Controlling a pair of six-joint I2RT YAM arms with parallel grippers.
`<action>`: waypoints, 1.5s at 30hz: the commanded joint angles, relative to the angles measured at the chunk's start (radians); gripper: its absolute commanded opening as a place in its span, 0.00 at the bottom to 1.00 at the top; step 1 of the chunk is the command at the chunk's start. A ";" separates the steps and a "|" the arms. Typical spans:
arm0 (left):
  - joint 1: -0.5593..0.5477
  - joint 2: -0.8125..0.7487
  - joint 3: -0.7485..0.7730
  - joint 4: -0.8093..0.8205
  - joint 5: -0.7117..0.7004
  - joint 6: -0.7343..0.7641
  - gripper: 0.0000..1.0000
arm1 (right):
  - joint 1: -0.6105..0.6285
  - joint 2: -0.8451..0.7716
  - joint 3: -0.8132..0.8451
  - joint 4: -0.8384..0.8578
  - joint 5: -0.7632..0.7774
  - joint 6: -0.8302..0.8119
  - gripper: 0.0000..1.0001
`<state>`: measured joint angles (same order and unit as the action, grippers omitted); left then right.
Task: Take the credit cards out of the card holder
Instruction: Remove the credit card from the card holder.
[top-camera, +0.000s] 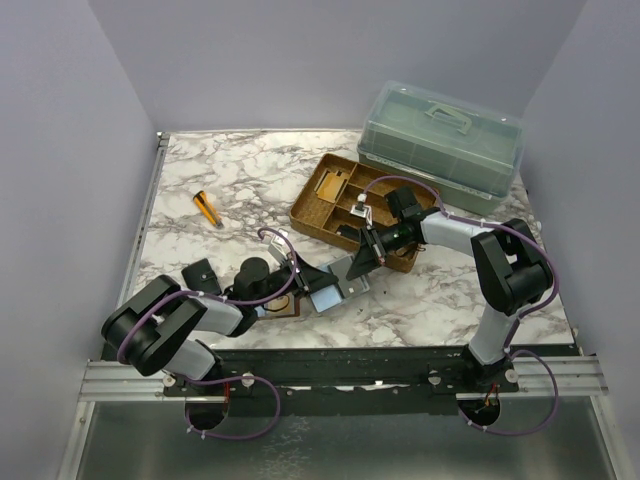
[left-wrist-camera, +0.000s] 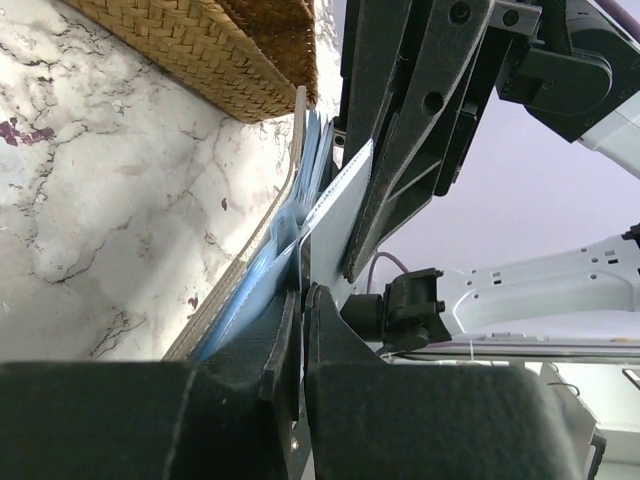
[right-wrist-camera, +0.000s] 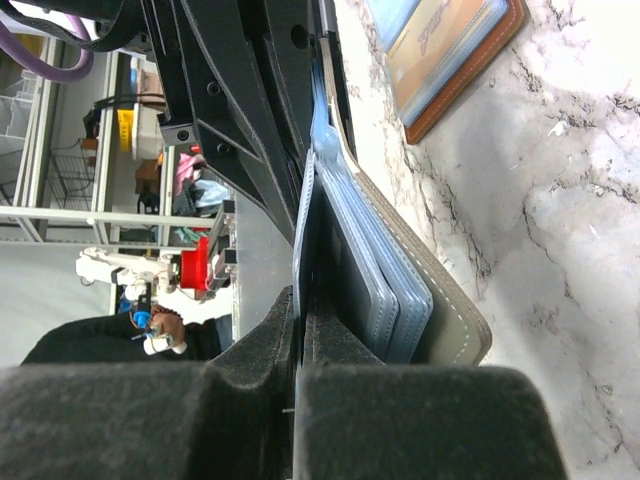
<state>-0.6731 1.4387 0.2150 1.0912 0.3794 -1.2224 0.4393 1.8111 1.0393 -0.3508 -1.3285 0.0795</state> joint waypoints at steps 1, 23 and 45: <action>-0.006 0.007 0.009 0.050 0.008 0.020 0.00 | 0.033 0.003 0.007 0.021 -0.118 0.018 0.03; 0.064 -0.069 -0.086 0.043 0.063 0.070 0.00 | 0.009 -0.018 -0.001 0.015 -0.112 0.006 0.05; 0.087 -0.120 -0.091 0.015 0.101 0.084 0.00 | 0.006 -0.010 -0.001 0.015 -0.128 0.009 0.03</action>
<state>-0.5976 1.3312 0.1333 1.1240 0.4637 -1.1683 0.4557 1.8111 1.0393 -0.3305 -1.3785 0.0792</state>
